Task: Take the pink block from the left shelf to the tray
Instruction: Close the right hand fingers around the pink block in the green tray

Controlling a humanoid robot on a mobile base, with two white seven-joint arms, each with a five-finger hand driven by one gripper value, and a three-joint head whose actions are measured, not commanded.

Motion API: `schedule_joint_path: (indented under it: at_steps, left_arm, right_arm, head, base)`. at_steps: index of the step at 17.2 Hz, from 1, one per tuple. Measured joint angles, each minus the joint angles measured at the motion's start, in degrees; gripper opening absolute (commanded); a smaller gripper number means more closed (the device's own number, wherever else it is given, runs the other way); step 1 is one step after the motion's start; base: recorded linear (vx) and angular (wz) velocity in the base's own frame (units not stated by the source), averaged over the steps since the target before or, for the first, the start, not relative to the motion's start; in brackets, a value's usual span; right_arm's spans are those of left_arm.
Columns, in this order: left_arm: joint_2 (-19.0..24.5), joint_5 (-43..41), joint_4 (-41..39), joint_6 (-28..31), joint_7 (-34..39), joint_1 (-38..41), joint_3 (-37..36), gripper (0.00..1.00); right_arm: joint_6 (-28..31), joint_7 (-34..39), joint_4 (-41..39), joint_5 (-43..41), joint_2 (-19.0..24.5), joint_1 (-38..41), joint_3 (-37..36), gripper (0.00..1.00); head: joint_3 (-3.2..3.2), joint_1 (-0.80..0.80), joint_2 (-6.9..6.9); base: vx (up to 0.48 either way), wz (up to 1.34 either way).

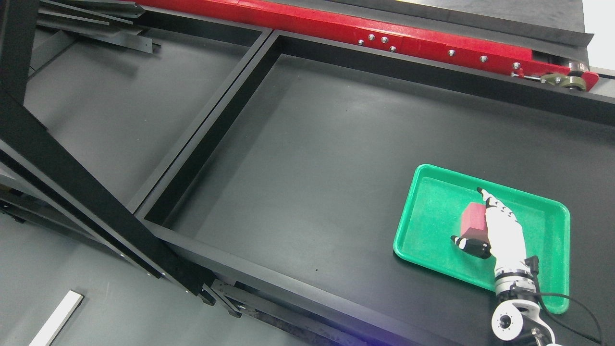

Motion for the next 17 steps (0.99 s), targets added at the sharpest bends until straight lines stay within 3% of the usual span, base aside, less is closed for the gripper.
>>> schedule_joint_path:
  at_steps: [9,13,17]
  left_arm:
    - [0.0,0.0,0.0,0.0,0.0,0.0,0.0,1.0]
    - [0.0,0.0,0.0,0.0,0.0,0.0,0.0,1.0]
    - [0.0,0.0,0.0,0.0,0.0,0.0,0.0,1.0]
  right_arm:
    - [2.5,-0.6,2.5,0.2,-0.6,-1.0,1.1,0.26]
    - [2.5,-0.4,3.0,0.1,-0.7,-1.3,1.2,0.05]
    - [1.2,-3.5,3.2,-0.1,-1.0,-1.5,1.1,0.01]
  head:
    - [0.0,0.0,0.0]
    - [0.0,0.0,0.0]
    - [0.0,0.0,0.0]
  base:
    - [0.0,0.0]
    - [0.0,0.0]
    - [0.0,0.0]
